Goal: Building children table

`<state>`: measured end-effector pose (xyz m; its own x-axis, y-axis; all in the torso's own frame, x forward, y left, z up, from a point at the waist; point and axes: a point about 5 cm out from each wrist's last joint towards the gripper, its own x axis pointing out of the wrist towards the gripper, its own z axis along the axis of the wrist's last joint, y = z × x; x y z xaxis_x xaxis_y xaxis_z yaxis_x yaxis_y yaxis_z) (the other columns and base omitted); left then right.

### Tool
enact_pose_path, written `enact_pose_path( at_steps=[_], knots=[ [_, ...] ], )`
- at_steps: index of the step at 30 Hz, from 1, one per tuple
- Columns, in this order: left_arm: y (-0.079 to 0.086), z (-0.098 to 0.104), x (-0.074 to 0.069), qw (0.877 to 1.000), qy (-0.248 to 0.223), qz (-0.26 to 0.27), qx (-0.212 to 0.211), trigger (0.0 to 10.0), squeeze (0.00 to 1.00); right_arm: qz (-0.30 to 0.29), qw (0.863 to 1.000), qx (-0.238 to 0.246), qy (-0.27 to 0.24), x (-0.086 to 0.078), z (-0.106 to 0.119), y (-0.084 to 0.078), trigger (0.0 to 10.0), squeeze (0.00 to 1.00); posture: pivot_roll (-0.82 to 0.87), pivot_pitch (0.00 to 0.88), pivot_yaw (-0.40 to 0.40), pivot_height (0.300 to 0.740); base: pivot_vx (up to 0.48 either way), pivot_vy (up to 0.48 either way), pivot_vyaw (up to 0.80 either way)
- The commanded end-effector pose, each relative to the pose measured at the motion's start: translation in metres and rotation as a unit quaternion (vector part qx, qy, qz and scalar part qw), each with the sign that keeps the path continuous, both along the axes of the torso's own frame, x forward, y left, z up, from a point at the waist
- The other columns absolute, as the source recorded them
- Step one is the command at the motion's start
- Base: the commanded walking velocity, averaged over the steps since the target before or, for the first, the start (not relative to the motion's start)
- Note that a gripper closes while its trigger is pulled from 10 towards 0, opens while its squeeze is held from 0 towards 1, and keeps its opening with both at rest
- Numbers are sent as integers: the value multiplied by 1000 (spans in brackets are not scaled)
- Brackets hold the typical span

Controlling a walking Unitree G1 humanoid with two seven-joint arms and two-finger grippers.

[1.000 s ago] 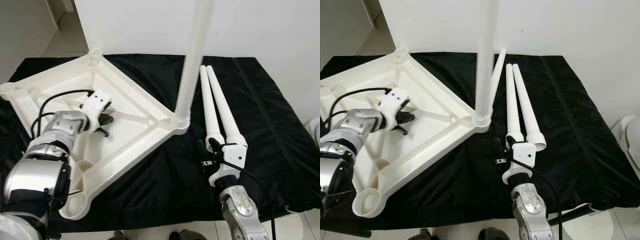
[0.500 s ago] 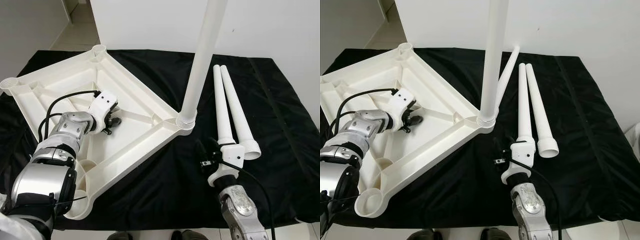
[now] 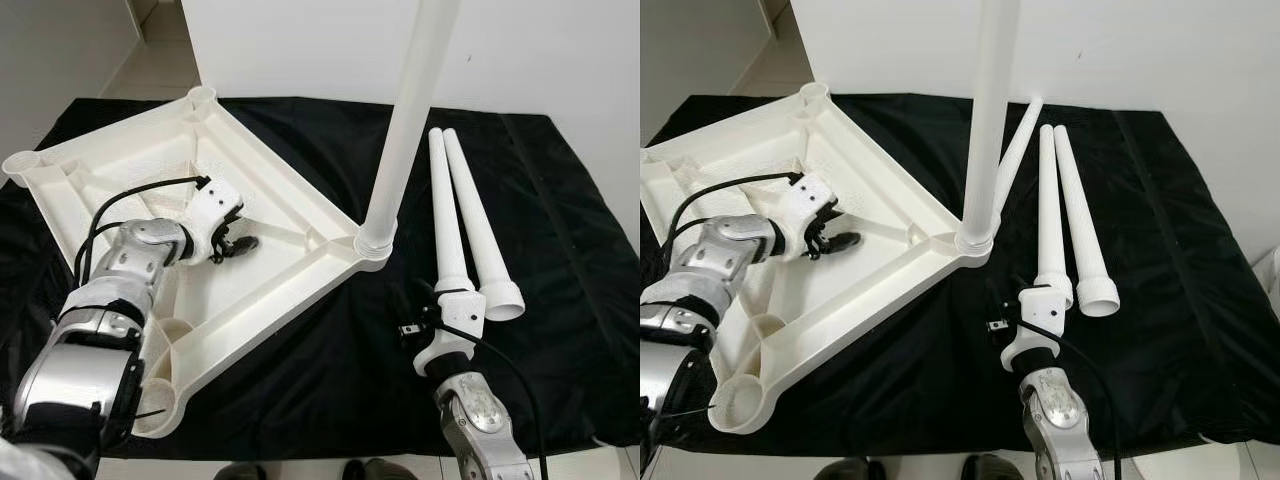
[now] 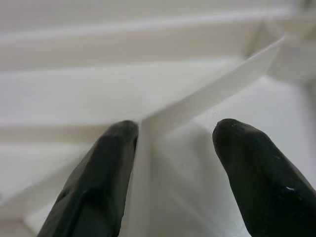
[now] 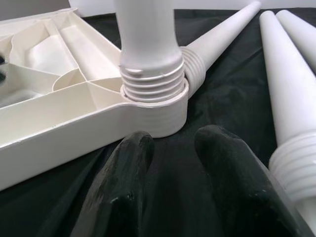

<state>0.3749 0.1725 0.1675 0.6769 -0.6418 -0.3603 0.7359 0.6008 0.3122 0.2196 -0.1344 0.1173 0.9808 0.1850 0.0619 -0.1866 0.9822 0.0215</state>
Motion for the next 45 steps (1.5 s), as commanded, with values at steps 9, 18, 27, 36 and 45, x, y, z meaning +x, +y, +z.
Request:
enact_pose_path(
  at_steps=[9,18,27,36,45],
  knots=[
    [-13,7,-26,985,43,-148,-76,10000,0,3,1000,1,10,-2,-6,2,10000,0,-44,44,25,740,0,0,0],
    [-14,-11,-44,976,98,-187,-61,10000,0,6,1000,-3,11,0,-6,1,10000,0,-38,44,18,740,0,0,0],
    [-18,-24,-54,973,123,-189,-41,10000,0,7,1000,-3,12,-1,-7,1,10000,0,-36,47,19,740,0,0,0],
    [-16,-48,-38,989,134,-46,28,10000,0,5,1000,-3,14,-2,-8,2,10000,0,-40,46,22,740,0,0,0],
    [16,-46,-36,988,141,-13,61,10000,0,10,1000,-3,15,-3,-9,4,10000,0,-31,41,17,740,0,0,0]
  ],
)
